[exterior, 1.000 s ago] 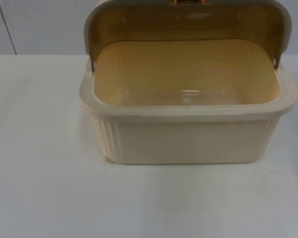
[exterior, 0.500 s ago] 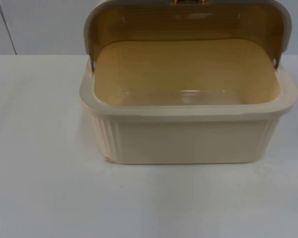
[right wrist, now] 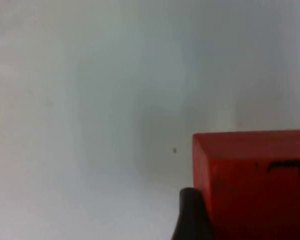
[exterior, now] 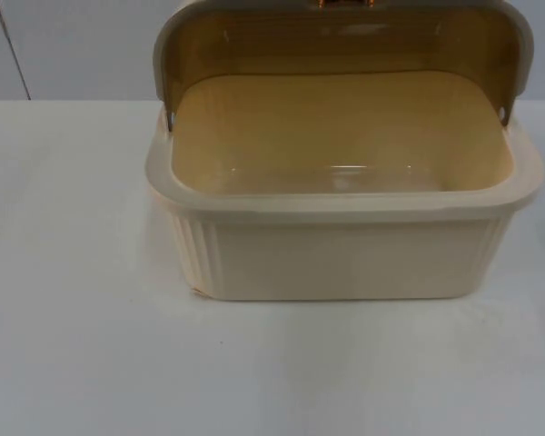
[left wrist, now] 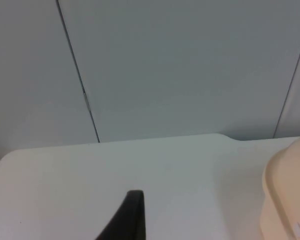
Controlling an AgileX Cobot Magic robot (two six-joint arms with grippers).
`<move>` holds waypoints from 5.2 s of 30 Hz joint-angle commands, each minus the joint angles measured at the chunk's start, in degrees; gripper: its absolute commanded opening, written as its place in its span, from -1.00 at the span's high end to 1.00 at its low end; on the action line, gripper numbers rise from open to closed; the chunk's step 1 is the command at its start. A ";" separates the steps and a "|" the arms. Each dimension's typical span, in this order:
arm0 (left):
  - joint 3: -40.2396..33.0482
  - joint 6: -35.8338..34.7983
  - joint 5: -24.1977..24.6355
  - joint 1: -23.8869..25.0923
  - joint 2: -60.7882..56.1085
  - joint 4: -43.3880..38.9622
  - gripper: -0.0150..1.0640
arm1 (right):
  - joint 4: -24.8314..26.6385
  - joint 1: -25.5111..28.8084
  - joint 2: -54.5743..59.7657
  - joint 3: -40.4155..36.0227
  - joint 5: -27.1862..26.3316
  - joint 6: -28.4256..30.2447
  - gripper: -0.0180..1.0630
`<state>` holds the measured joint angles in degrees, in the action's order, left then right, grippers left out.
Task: Open the box lid with the left hand, place the block into the box with the right hand, then close the box lid with the left hand.
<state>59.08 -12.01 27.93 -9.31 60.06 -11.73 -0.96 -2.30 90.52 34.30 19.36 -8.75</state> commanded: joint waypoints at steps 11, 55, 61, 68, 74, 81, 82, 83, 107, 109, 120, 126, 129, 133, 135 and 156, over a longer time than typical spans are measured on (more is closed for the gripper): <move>-0.02 -0.35 -0.31 -0.37 -0.39 0.16 -0.96 | -0.35 -0.20 -21.47 11.28 12.18 3.26 0.91; -0.02 -0.35 -0.17 -0.37 -0.39 0.16 -0.96 | 22.22 -27.93 -25.17 14.12 -2.26 38.67 0.91; -0.02 -0.35 0.31 -0.37 -0.39 -0.23 -0.96 | 12.80 -30.90 -15.13 14.12 -8.58 24.36 0.91; -0.02 -0.35 0.31 -0.37 -0.39 -0.23 -0.96 | 12.89 -30.90 -4.36 14.12 -18.16 24.85 0.91; -0.02 -0.35 0.31 -0.37 -0.39 -0.23 -0.96 | 13.23 -30.90 1.37 14.12 -27.27 25.05 0.91; -0.02 -0.35 0.31 -0.37 -0.39 -0.23 -0.96 | 16.72 -30.90 5.37 14.12 -32.42 25.05 0.91; -0.02 -0.35 0.31 -0.37 -0.39 -0.23 -0.96 | 17.16 -30.90 5.91 14.12 -32.92 25.05 0.90; -0.02 -0.35 0.31 -0.37 -0.39 -0.23 -0.96 | 18.23 -30.90 6.24 14.12 -33.53 25.05 0.86; -0.02 -0.35 0.30 -0.37 -0.39 -0.71 -0.96 | 17.62 -30.90 4.80 14.12 -28.55 25.04 -0.97; -0.02 -0.35 0.30 -0.37 -0.39 -0.71 -0.96 | 17.62 -30.90 2.53 14.12 -19.74 25.04 -0.97; -0.02 -0.35 0.30 -0.37 -0.39 -0.71 -0.96 | 17.88 -30.90 -9.94 14.12 3.63 24.35 -0.97; -0.02 -0.35 0.30 -0.37 -0.39 -0.42 -0.96 | 17.78 -30.90 -12.52 14.12 7.75 21.29 -0.97; -0.02 -0.35 0.30 -0.37 -0.39 -0.25 -0.96 | 17.67 -30.90 -12.52 14.12 9.28 21.10 -0.97; -0.02 -0.35 0.19 -0.37 -0.39 -0.30 -0.96 | 17.55 -30.90 -12.52 14.12 10.04 21.24 -0.97; -0.02 -0.35 0.19 -0.37 -0.39 -0.30 -0.96 | 17.55 -30.90 -12.52 14.12 10.04 21.24 -0.97; -0.02 -0.35 0.19 -0.37 -0.39 -0.42 -0.96 | -12.63 -16.68 -30.94 20.73 18.22 -2.40 -0.97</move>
<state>59.08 -12.01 28.30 -9.31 60.06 -12.07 -13.34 -20.20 60.99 54.59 37.82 -10.81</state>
